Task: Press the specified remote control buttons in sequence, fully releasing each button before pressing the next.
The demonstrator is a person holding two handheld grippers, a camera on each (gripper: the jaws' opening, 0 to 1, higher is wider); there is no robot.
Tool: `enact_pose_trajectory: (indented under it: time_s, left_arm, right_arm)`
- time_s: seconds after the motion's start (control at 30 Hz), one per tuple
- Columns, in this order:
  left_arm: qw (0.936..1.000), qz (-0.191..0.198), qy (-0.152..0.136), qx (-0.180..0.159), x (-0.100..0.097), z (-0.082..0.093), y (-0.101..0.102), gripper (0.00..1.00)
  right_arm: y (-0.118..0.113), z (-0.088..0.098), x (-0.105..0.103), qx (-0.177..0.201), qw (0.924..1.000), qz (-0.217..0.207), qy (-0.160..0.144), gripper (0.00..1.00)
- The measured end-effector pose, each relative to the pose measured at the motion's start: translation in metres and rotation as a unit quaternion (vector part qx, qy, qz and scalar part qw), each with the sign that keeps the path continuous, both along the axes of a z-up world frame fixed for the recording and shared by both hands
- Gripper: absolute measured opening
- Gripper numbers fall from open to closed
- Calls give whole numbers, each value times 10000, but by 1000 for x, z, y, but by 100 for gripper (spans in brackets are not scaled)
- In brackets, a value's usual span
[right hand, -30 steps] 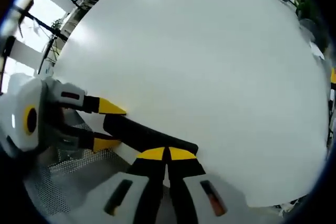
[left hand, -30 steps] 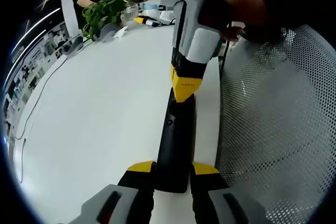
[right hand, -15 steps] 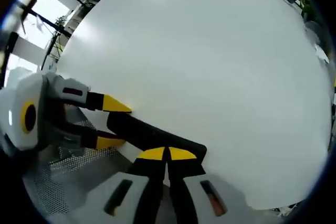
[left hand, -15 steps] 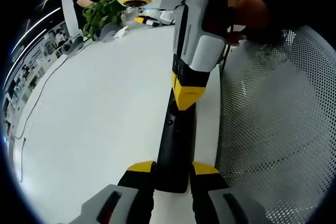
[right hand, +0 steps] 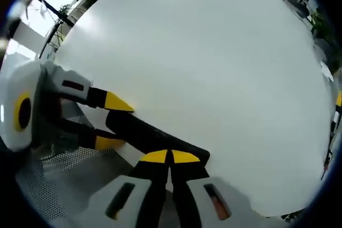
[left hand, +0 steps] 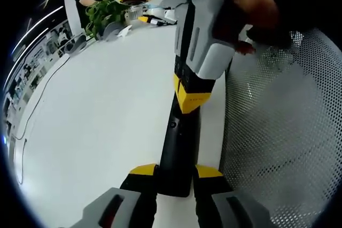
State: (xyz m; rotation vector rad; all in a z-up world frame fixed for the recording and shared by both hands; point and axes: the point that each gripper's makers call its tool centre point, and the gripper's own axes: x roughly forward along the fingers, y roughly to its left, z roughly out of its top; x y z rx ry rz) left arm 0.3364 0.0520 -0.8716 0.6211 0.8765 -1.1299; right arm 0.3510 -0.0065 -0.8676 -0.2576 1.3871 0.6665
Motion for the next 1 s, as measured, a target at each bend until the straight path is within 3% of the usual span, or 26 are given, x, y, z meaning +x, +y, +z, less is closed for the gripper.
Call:
enact_pose_trajectory:
  time_s: [0.13,0.3,0.73,1.0]
  left_arm:
    - [10000,-19,-10,8,0,0,0,26]
    - [9999,-85,-28,48,-1,0,-1,25]
    - [9998,-161,-24,88,-2,-1,-3,25]
    - [9998,-192,-9,109,-3,-1,-4,24]
  right_arm:
    - [-3,1,-1,76,10000,-13,3,0]
    - [-4,1,0,314,9987,-373,165,0]
    - [-5,2,0,365,9977,-497,265,0]
    - [4,4,3,520,9979,-370,74,0]
